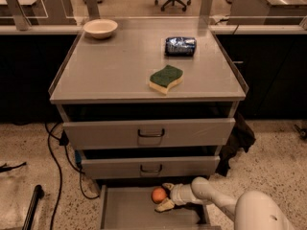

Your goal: Pick orange from bottom drawer and place on counter

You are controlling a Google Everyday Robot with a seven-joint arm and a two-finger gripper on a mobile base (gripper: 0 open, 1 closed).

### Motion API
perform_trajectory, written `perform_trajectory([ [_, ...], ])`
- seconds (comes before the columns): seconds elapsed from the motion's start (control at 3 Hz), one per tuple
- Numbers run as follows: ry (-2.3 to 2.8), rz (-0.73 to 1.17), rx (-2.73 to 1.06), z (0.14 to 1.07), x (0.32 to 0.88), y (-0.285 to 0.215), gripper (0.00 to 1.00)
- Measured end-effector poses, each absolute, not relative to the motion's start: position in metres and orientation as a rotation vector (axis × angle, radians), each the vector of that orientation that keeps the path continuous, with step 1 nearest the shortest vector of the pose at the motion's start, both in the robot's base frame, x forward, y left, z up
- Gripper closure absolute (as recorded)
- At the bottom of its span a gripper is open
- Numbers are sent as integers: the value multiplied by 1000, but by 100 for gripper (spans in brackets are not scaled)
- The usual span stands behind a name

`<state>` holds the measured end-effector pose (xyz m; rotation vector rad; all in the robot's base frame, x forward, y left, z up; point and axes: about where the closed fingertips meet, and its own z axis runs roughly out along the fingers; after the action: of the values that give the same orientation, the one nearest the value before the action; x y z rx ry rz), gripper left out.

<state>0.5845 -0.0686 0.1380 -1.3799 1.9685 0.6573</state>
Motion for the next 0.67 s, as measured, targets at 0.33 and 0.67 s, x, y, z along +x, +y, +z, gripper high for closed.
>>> perform_trajectory([
  [0.33,1958,673,-1378,133,587,-63,28],
  [0.67,1946,696,-1386,127,587,-55,29],
])
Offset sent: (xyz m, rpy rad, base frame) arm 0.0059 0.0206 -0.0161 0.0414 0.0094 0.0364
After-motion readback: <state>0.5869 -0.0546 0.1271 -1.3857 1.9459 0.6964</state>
